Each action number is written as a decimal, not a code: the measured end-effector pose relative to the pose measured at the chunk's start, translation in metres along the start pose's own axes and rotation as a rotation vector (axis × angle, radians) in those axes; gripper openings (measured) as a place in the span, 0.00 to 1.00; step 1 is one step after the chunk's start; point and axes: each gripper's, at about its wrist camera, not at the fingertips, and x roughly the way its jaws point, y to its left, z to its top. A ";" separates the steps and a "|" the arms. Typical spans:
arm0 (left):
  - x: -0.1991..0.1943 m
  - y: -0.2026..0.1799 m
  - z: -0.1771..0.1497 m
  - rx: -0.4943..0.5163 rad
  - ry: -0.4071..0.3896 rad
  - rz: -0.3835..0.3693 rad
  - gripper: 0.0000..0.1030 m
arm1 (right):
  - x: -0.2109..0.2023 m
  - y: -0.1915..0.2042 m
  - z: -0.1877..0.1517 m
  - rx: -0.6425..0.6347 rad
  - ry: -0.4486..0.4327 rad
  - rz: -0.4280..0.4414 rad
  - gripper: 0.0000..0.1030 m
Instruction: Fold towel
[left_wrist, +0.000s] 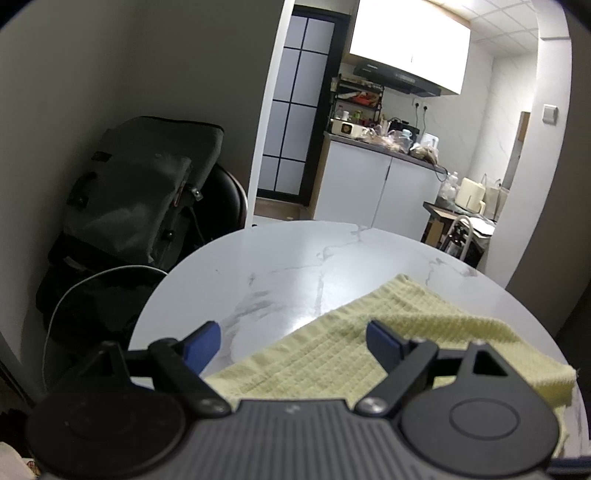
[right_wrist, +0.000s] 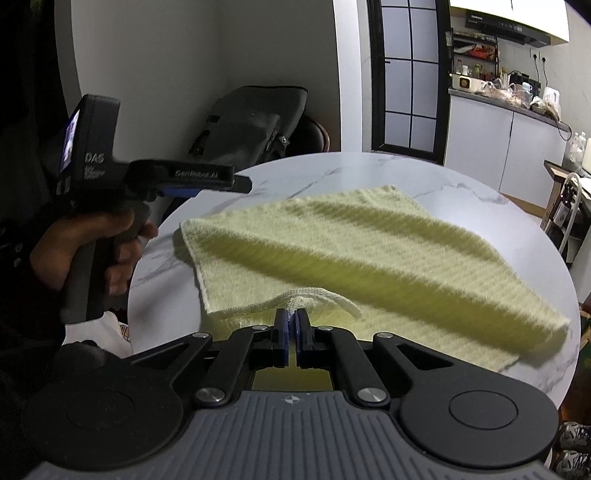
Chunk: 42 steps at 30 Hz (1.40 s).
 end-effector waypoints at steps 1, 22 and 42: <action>0.000 -0.001 0.000 0.003 0.002 0.000 0.85 | 0.000 0.001 -0.003 0.003 0.006 0.005 0.04; 0.000 -0.029 -0.011 0.108 0.044 0.001 0.86 | -0.037 -0.009 -0.033 0.044 0.035 0.059 0.33; -0.051 -0.070 -0.076 0.174 0.175 -0.176 0.86 | -0.016 -0.040 -0.026 -0.061 0.027 0.059 0.59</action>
